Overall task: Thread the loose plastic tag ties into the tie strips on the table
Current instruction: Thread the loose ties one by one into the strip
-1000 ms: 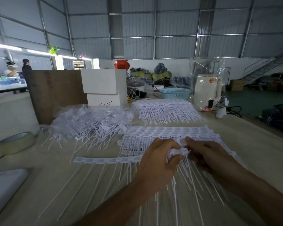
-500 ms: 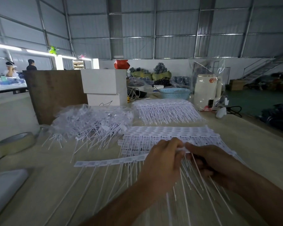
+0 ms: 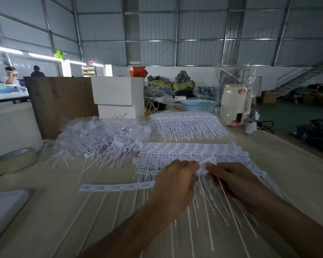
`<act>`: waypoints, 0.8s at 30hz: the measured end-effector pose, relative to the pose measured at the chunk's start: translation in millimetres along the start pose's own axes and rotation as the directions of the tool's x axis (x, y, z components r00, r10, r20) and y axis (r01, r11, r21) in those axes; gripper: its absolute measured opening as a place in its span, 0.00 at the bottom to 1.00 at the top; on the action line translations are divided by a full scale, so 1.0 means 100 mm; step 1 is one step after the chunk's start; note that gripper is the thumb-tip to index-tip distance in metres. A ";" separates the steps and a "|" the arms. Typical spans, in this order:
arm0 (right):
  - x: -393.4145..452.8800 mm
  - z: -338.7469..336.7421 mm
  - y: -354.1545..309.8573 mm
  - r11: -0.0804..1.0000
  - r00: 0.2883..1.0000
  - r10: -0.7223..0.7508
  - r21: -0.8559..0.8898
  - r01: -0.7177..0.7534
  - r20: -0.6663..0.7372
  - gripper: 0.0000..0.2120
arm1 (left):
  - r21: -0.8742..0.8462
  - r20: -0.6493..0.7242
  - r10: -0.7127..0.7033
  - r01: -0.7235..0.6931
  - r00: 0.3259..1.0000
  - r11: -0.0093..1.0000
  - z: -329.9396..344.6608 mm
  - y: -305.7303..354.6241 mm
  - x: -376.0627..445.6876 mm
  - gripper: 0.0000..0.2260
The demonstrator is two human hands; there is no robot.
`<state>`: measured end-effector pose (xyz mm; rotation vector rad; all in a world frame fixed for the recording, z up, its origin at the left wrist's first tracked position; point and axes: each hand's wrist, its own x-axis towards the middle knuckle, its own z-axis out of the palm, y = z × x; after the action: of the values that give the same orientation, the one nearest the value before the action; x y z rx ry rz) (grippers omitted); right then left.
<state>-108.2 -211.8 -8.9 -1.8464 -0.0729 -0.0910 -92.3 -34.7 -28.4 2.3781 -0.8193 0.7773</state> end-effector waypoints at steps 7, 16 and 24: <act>-0.05 0.00 -0.06 0.990 0.991 -0.133 -0.036 0.133 0.007 0.17 | -0.105 -0.007 0.036 -0.036 0.999 0.994 0.00 -0.12 0.04 0.05; -0.03 -0.01 -0.03 0.978 0.994 0.053 0.194 -0.070 0.091 0.17 | -0.166 -0.064 -0.022 0.011 0.998 0.986 -0.04 -0.17 0.06 0.08; -0.02 0.02 0.00 0.944 0.961 -0.276 -0.182 0.275 0.023 0.20 | -0.109 0.005 0.106 -0.105 0.994 0.989 -0.05 -0.25 0.04 0.12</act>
<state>-110.5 -209.8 -9.3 -2.0115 -0.3320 -0.3046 -74.5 -16.0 -28.9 2.2602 -0.9736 0.7429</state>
